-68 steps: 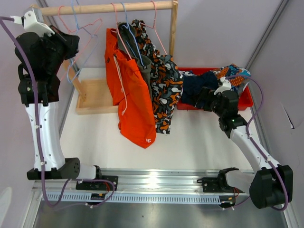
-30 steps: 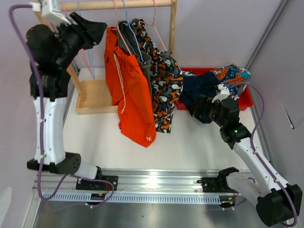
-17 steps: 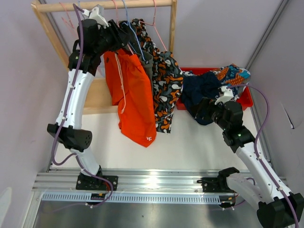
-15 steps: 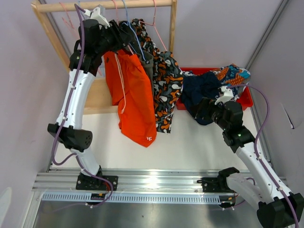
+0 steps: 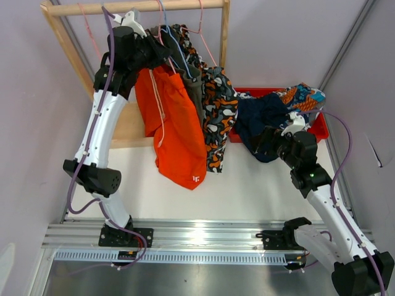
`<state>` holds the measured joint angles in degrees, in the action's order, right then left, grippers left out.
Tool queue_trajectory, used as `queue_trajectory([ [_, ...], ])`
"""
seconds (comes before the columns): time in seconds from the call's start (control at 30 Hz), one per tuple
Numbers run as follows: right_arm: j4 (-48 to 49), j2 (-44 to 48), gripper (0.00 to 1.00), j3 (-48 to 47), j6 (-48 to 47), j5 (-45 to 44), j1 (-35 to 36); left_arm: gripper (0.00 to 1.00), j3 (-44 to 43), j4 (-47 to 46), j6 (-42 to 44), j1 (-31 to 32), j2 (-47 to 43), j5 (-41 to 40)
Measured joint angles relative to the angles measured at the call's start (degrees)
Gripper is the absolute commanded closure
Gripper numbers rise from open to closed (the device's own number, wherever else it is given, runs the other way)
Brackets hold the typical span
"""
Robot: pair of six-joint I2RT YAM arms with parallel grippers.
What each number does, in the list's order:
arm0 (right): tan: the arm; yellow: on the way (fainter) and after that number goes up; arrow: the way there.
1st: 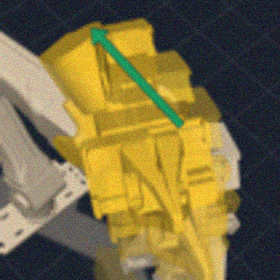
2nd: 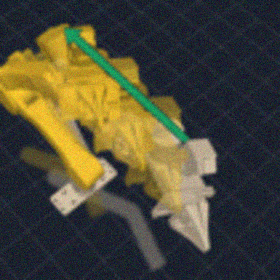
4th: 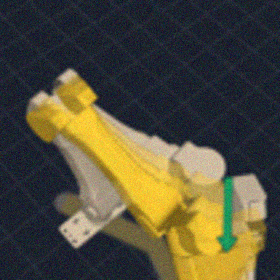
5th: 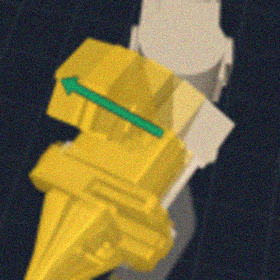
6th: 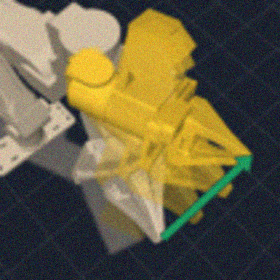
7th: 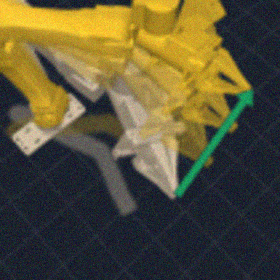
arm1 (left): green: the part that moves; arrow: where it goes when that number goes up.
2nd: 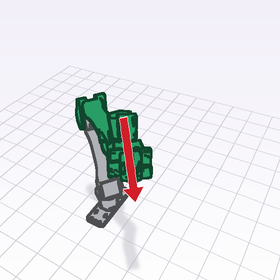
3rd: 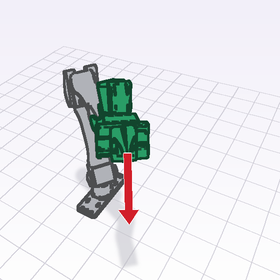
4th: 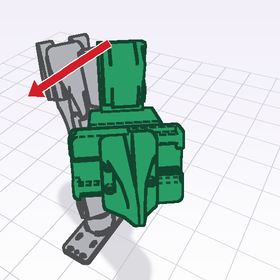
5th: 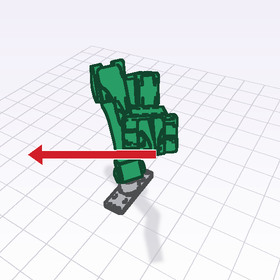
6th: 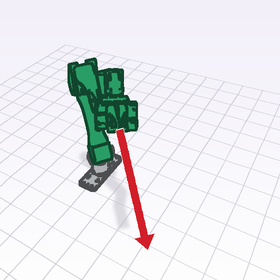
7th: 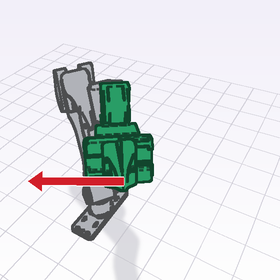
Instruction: Remove the shorts from the hanger
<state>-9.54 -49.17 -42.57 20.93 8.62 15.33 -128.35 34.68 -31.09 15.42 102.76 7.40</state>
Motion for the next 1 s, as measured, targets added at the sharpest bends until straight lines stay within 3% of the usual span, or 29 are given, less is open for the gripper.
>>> queue_trajectory([
  [0.1, -0.02, 0.0, 0.01, 0.57, 0.04, 0.52, -0.66, 0.86, 0.11, 0.22, 0.0, 0.24, 0.13, -0.42],
  [0.2, 0.04, 0.0, 0.01, 0.59, 0.04, 0.94, -0.98, 1.0, 0.11, 0.2, 0.0, 0.33, 0.2, -0.79],
  [0.63, 1.16, 0.28, 0.01, 0.44, 0.02, 4.85, 0.83, 1.0, 0.09, 4.11, 1.01, 0.52, -2.43, -3.58],
  [0.8, 2.05, -0.31, 0.01, -5.11, -0.42, 5.73, 12.17, 1.0, 0.07, 8.17, 1.92, 0.52, -6.93, -5.05],
  [1.0, 5.57, -8.24, 0.01, -21.05, -4.37, 0.07, 32.04, 1.0, 0.11, 9.92, 2.69, 0.55, -12.68, -5.7],
])
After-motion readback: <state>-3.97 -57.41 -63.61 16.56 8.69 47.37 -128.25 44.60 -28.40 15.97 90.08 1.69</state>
